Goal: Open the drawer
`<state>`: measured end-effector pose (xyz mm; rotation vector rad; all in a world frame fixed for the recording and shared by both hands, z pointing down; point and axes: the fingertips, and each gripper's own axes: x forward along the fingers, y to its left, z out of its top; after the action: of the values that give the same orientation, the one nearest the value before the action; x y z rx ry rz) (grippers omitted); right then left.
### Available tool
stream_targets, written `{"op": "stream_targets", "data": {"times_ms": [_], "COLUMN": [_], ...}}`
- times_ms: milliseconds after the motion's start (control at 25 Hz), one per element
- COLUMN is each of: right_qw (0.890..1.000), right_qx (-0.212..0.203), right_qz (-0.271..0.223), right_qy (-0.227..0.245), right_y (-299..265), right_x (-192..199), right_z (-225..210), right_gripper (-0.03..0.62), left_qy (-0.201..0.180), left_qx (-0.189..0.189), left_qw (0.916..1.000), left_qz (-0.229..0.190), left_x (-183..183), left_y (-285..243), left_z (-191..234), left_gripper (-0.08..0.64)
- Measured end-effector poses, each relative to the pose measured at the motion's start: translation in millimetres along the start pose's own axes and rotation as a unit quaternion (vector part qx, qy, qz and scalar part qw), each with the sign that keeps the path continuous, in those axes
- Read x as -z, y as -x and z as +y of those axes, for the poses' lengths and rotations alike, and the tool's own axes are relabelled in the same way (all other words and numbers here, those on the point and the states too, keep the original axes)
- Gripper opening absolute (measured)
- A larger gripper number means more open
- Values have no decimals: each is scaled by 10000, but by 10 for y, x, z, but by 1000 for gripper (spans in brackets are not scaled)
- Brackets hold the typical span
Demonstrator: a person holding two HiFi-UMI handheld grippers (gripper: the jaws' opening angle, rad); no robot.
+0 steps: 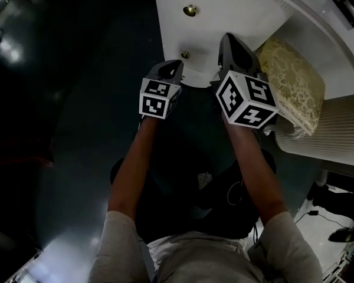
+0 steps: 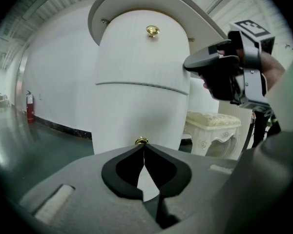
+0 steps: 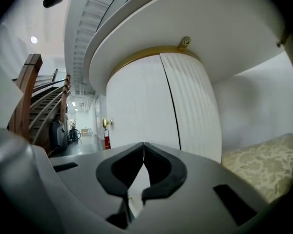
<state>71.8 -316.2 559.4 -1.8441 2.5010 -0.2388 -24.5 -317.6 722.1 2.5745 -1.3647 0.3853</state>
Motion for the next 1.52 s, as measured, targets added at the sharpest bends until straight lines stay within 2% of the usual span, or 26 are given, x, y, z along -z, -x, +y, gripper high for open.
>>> {"op": "stream_targets", "data": {"times_ms": [160, 360, 520, 680, 840, 1000, 1240, 1520], "right_qw": [9996, 9998, 9995, 9988, 9997, 9994, 9992, 9995], "right_qx": [77, 141, 168, 160, 201, 190, 96, 149], "right_qz": [45, 88, 29, -54, 95, 27, -150, -201], "right_qy": [260, 137, 271, 457, 88, 305, 355, 196], "right_y": [28, 64, 70, 57, 61, 56, 64, 50], "right_x": [-15, -14, -29, -30, -48, -46, -39, -36], "right_z": [-88, -259, -243, -230, -254, -244, -256, -257], "right_gripper": [15, 17, 17, 17, 17, 17, 17, 17], "left_qy": [58, 21, -106, -159, -137, -122, -58, 11], "left_qx": [-112, -124, -305, -261, -122, -68, -355, -257], "left_qw": [9999, 9999, 9995, 9995, 9998, 9998, 9988, 9981], "left_qz": [-10, -57, -12, 46, -111, -114, -328, -555], "left_x": [66, 38, 13, 22, -22, 34, 19, 14], "left_y": [34, -24, -71, -124, -175, -267, -380, -414], "left_z": [42, 38, 79, 69, 36, -17, 50, 38], "left_gripper": [9, 9, 11, 85, 109, 146, 146, 126]}}
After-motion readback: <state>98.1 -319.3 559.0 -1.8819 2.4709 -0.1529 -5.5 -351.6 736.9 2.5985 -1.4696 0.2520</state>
